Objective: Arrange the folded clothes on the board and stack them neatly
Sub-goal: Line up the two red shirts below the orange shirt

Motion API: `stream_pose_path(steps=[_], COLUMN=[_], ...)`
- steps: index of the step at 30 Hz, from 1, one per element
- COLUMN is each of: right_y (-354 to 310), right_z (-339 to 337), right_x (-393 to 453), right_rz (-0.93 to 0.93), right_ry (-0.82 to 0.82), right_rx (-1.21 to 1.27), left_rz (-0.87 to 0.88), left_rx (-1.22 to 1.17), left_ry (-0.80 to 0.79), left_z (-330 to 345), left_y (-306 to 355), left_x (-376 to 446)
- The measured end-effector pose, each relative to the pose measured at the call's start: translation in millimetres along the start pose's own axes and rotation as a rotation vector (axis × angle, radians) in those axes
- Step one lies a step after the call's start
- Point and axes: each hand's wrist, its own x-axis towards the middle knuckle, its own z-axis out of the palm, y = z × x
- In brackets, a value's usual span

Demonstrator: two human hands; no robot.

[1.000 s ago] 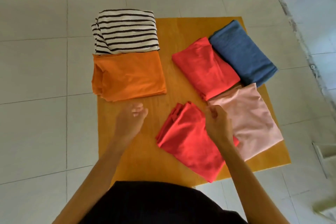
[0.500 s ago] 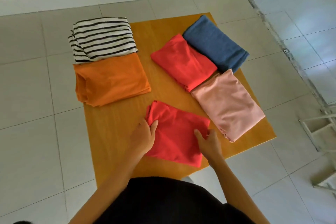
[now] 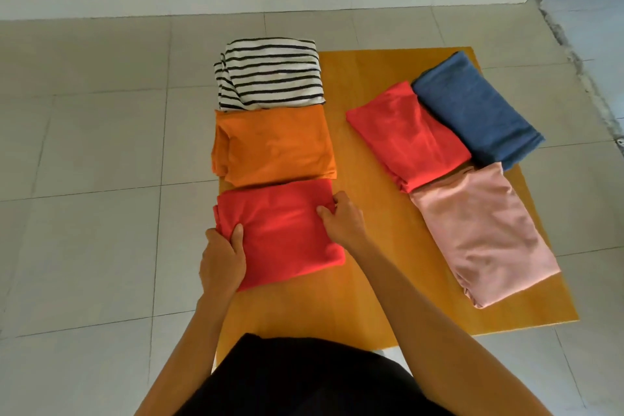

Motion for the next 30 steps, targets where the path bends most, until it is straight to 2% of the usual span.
stream_pose_path(steps=[9,11,16,20,24,26,30], right_y=[-2.5,2.0,28.6,45.5,60.4,61.7,69.8], right_z=[-4.8,-18.7,-91.3,-136.0,-148.3,-145.1,-146.5], right_x=[4.9,7.9,17.9,35.8,55.7,63.2,74.3], right_rz=[-0.027,-0.024,0.141,0.321,0.383,0.384,0.43], right_ry=[-0.012,0.073,0.476,0.627,0.592,0.532,0.52], right_rx=[-0.002,0.032,0.228,0.356,0.432,0.462,0.621], left_rz=[-0.067,-0.052,0.109,0.401,0.659,0.704,0.7], left_rx=[-0.04,-0.04,0.056,0.006,-0.018,0.003,0.047], left_ry=[0.002,0.026,0.168,0.042,-0.208,-0.273,-0.329], left_z=[-5.4,-10.1,-18.0,1.9,40.4,58.4,94.7], left_y=[3.7,8.1,51.1,121.1,189.6,218.9,276.8], left_x=[11.8,15.5,22.7,22.0,24.7,34.3,62.3])
